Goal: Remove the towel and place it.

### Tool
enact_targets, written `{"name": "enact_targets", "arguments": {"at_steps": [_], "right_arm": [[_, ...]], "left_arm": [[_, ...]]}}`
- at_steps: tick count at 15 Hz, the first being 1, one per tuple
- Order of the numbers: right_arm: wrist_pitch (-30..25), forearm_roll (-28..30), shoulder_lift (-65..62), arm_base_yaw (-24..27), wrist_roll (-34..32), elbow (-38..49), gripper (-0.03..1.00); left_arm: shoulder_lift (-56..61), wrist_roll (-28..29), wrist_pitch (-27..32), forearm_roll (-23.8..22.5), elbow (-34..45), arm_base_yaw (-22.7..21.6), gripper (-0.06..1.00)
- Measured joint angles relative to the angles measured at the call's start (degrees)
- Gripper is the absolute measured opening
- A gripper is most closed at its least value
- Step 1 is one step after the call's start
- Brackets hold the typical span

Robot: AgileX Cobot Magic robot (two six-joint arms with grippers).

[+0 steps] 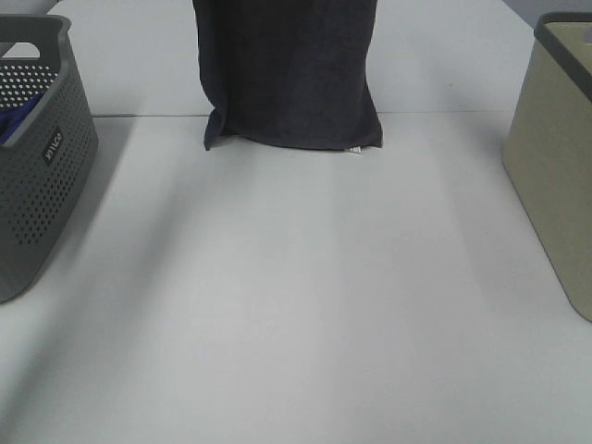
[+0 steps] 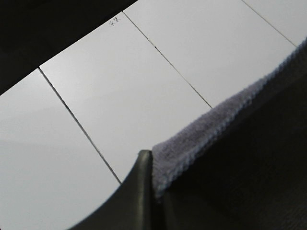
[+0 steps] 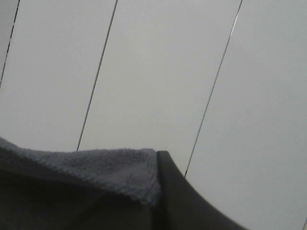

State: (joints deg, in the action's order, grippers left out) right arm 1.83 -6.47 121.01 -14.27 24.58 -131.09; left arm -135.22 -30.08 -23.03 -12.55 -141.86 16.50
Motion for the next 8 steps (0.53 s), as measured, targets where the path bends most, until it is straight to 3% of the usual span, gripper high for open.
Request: {"name": "enact_targets", "arguments": {"at_steps": [2, 4, 5, 6, 8], "right_arm": [[-0.46, -0.8, 0.0, 0.0, 0.0, 0.0, 0.02], [-3.09, -2.86, 0.0, 0.0, 0.0, 0.0, 0.02], [-6.47, -4.24, 0.0, 0.0, 0.0, 0.0, 0.02], [-16.33, -6.13, -0.34, 0.06, 0.0, 0.0, 0.02], [-25.78, -6.59, -1.09, 0.06, -0.63, 0.0, 0.02]], "left_arm": [[0.0, 1.49, 1.03, -0.06, 0.0, 0.06, 0.0], [0.11, 6.42, 6.36, -0.06, 0.0, 0.06, 0.0], [0.11, 10.08, 10.89, -0.06, 0.0, 0.17, 0.0], [0.34, 15.53, 23.38, 0.0, 0.0, 1.15, 0.0], [1.38, 17.07, 35.64, 0.23, 0.0, 2.41, 0.0]]}}
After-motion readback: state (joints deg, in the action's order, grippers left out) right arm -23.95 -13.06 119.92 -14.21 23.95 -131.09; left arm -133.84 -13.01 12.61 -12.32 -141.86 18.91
